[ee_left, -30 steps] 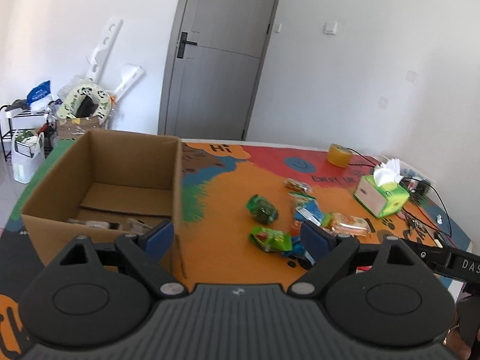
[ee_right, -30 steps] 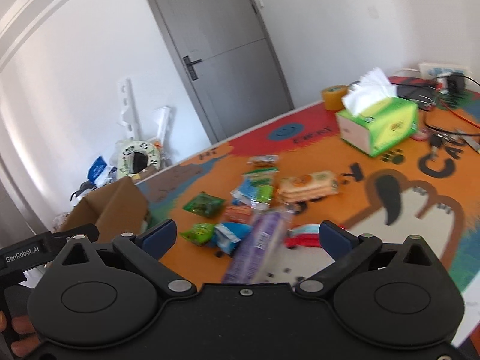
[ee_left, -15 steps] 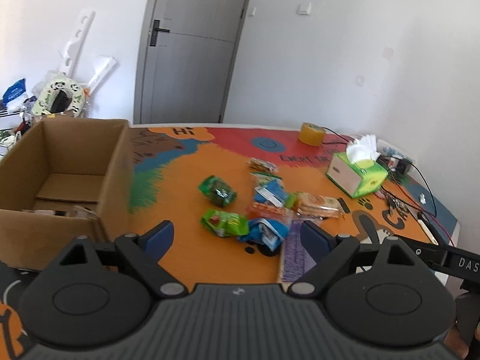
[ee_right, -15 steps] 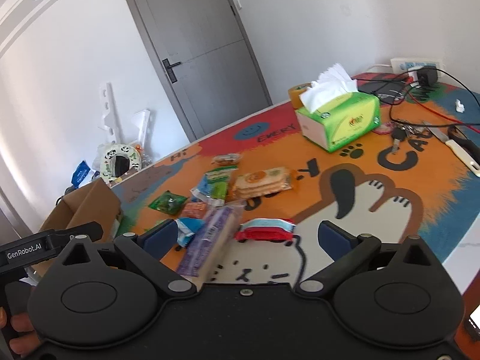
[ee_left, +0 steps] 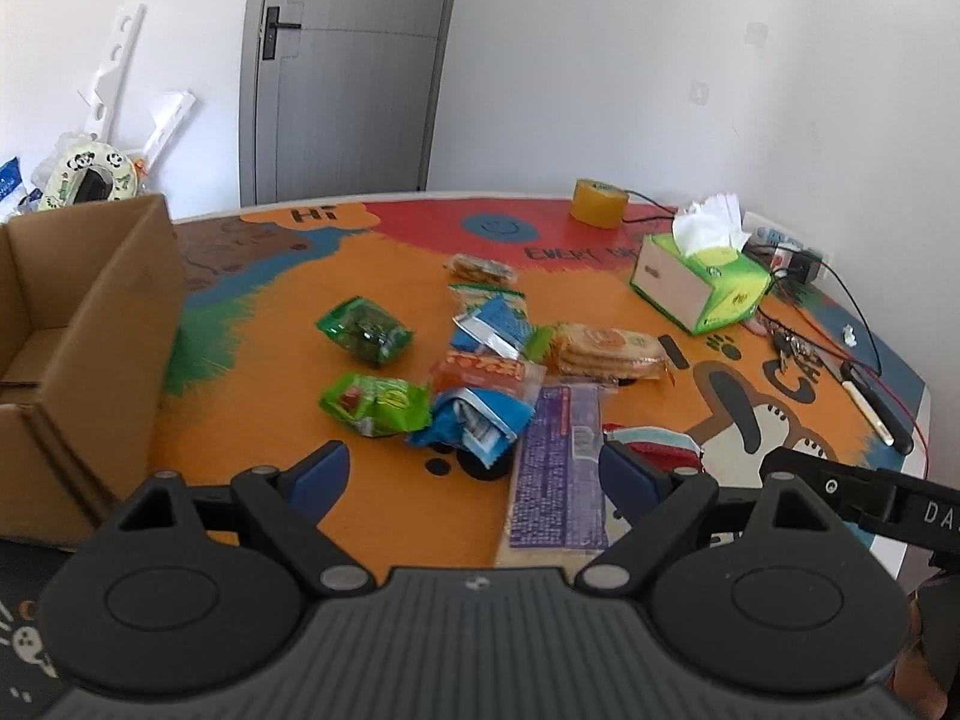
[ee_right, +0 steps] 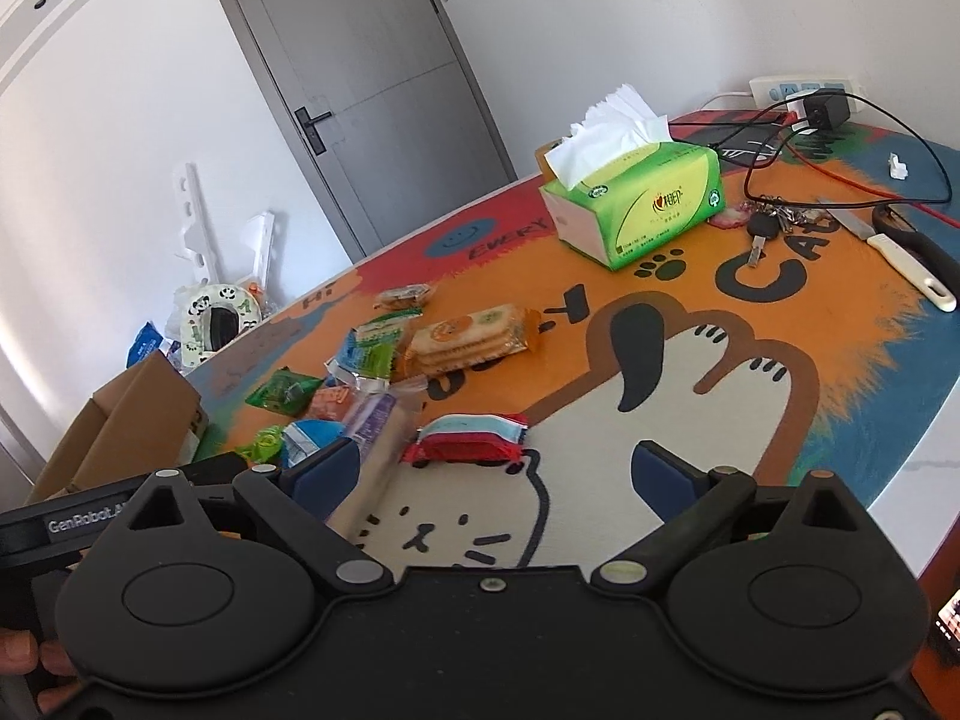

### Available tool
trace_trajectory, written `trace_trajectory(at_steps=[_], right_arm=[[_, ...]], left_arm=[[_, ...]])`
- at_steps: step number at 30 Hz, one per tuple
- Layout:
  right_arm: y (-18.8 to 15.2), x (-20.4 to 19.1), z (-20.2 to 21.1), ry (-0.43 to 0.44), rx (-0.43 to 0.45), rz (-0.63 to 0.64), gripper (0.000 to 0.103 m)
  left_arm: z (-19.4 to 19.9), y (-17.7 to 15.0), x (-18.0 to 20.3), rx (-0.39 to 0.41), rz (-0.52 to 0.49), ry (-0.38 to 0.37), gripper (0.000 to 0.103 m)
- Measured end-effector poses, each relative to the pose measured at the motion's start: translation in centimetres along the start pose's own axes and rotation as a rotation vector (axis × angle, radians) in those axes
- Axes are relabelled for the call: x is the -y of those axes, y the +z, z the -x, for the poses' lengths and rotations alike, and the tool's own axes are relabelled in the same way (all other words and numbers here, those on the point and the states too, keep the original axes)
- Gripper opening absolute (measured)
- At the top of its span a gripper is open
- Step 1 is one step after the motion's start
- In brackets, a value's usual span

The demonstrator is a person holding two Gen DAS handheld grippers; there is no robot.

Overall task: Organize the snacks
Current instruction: 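Grasp the purple-wrapped bar with left tool while right tool grasps the red-and-white snack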

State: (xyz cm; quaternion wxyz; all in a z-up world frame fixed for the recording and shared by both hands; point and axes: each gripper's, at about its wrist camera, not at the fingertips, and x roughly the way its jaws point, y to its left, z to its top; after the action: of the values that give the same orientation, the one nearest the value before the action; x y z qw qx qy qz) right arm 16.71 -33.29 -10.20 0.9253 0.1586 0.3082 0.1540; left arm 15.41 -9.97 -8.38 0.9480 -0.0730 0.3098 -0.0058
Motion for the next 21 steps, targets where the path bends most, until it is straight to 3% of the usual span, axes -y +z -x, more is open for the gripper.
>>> trace_trajectory(at_steps=[3,7,13,15,18,20,21], right_arm=[[-0.1,0.5,-0.4,-0.002,-0.007,-0.002,0.097],[-0.2,1.1,-1.0,-0.014,-0.026,-0.004,0.086],[-0.1,1.0,-1.4,-0.067,-0.014,0.032,0.086],[0.1,1.2,-1.6,-0.056,-0.012,0.019,0.086],[0.2,1.2,-2.0,-0.034,-0.015,0.021,0.086],[0.2,1.2,-2.2,-0.023,-0.022,0.018,0.086],[0.2,1.1,-2.4,-0.017,-0.024,0.017,0.086]], left_arm=[[-1.0,-0.1,0.6,-0.020,-0.002,-0.019,0.088],[-2.3,-0.6,1.6,-0.034,-0.020,-0.032,0.088],[-4.0,-1.1,2.4,-0.070,-0.035,-0.028,0.086],[-4.4,-1.2,2.4,-0.080,-0.030,-0.035,0.079],[-4.8,-1.5,2.2,-0.085,-0.021,-0.046,0.060],[-4.9,-1.5,2.2,-0.085,-0.024,-0.061,0.039],[-4.8,-1.4,2.2,-0.086,-0.023,-0.064,0.037]])
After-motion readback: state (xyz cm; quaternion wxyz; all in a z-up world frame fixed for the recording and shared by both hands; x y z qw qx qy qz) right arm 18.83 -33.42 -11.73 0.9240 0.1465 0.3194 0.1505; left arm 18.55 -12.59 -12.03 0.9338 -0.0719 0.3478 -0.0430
